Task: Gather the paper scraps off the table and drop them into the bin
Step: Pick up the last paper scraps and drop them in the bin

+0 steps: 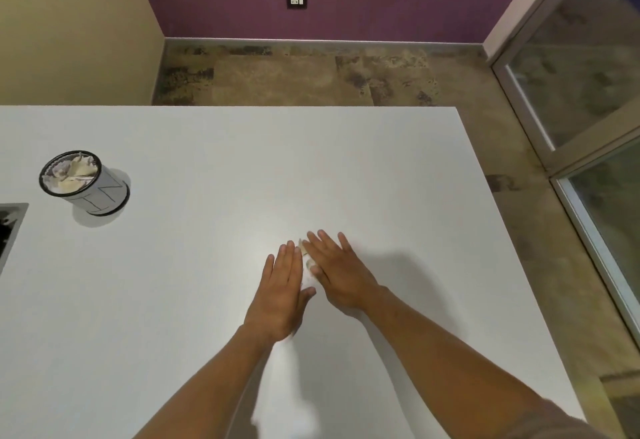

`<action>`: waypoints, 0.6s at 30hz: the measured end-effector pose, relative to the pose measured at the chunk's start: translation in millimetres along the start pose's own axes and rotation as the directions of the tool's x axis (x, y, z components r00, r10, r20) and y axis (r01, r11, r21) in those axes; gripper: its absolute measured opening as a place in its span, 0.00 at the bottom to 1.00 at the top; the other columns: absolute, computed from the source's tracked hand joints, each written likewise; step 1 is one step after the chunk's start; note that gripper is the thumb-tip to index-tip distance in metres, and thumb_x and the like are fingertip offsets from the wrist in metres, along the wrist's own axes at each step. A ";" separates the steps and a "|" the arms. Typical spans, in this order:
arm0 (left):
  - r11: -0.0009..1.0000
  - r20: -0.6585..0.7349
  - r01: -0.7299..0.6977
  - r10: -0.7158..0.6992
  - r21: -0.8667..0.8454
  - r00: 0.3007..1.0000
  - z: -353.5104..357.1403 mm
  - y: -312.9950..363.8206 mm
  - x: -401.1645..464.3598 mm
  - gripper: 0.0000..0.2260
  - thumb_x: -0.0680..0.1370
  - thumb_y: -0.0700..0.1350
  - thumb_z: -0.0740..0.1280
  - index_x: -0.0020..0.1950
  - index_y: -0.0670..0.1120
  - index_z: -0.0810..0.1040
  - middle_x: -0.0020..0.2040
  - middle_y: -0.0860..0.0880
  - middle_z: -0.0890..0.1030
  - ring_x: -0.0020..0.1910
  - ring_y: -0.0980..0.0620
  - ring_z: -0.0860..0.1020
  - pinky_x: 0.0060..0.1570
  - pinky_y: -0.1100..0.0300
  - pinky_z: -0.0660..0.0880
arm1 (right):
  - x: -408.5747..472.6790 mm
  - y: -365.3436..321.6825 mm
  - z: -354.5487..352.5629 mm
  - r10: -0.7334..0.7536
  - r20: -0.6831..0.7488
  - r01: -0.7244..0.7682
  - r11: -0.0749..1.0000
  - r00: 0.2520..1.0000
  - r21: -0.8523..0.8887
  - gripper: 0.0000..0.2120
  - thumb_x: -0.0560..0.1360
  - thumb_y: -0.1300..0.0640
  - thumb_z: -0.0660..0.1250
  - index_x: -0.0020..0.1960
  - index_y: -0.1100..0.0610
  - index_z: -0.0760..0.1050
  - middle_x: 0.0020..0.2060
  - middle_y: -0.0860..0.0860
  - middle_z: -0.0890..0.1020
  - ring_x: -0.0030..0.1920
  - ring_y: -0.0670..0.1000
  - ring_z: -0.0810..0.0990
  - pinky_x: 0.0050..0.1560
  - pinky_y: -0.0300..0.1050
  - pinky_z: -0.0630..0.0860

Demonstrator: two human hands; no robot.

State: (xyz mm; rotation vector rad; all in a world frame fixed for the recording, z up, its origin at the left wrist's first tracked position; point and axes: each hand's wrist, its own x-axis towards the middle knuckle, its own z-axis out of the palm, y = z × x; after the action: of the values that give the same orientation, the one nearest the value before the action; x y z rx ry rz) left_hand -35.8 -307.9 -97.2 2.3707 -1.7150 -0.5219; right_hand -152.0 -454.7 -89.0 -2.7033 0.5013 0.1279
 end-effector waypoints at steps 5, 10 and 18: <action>0.989 0.011 -0.138 0.139 -0.048 0.990 -2.6 3.1 -6.5 0.30 0.83 0.57 0.48 0.79 0.39 0.50 0.79 0.44 0.48 0.79 0.44 0.45 0.77 0.52 0.40 | -44.8 0.6 11.8 -0.138 0.002 0.138 0.990 0.990 0.003 0.24 0.85 0.52 0.50 0.79 0.55 0.53 0.79 0.48 0.55 0.79 0.46 0.46 0.78 0.49 0.43; 0.971 0.057 -0.195 0.204 -0.136 0.977 5.4 10.6 -36.7 0.27 0.84 0.56 0.46 0.79 0.44 0.45 0.80 0.50 0.45 0.79 0.54 0.41 0.77 0.55 0.40 | -79.2 -14.3 15.3 -0.115 0.008 0.111 0.975 0.993 0.192 0.24 0.84 0.49 0.45 0.79 0.55 0.55 0.78 0.45 0.54 0.78 0.42 0.46 0.77 0.43 0.41; 0.956 0.011 0.102 -0.103 -0.274 0.995 6.3 21.8 -75.1 0.34 0.82 0.59 0.54 0.78 0.46 0.38 0.78 0.53 0.40 0.78 0.54 0.36 0.74 0.61 0.32 | -123.3 -16.9 12.5 0.405 -0.080 -0.389 0.907 0.911 0.165 0.35 0.79 0.35 0.39 0.78 0.54 0.39 0.77 0.46 0.40 0.78 0.44 0.37 0.76 0.44 0.34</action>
State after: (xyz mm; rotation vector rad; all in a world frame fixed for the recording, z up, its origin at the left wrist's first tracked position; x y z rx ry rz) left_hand -78.3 -243.7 -82.1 2.2661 -1.4180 -0.7205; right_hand -261.1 -394.9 -75.1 -2.4406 1.0528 0.0448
